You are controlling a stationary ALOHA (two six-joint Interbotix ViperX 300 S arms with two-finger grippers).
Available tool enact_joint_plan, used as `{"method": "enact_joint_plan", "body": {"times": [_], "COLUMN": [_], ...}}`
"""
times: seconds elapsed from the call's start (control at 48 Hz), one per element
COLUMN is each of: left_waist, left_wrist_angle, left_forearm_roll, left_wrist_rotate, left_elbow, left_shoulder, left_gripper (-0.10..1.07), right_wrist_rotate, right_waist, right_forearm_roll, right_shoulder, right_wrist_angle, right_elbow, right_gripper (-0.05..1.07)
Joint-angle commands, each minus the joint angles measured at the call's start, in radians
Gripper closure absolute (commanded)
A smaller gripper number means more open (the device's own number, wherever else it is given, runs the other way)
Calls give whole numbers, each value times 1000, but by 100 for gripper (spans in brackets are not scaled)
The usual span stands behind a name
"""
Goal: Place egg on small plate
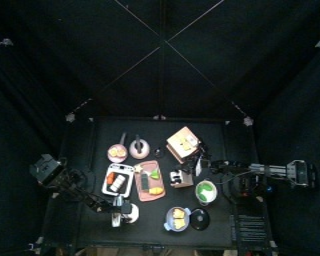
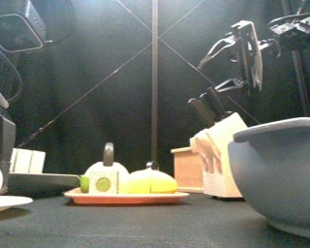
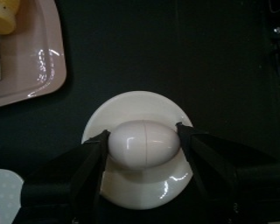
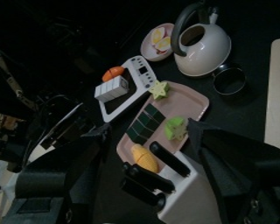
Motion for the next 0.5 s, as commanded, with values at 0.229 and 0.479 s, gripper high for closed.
{"method": "enact_joint_plan", "body": {"times": [0.229, 0.479], "left_waist": [0, 0], "left_wrist_angle": [2, -14], "left_forearm_roll": [2, 5], "left_wrist_rotate": [0, 3], "left_elbow": [-14, -9], "left_shoulder": [-37, -94], "left_gripper": [-3, -3], "right_wrist_rotate": [0, 0], "right_waist": [-5, -3], "right_forearm_roll": [0, 0], "right_shoulder": [-6, -6], "right_wrist_angle": [-3, -3], "right_elbow": [-11, -11], "right_gripper": [4, 4]}}
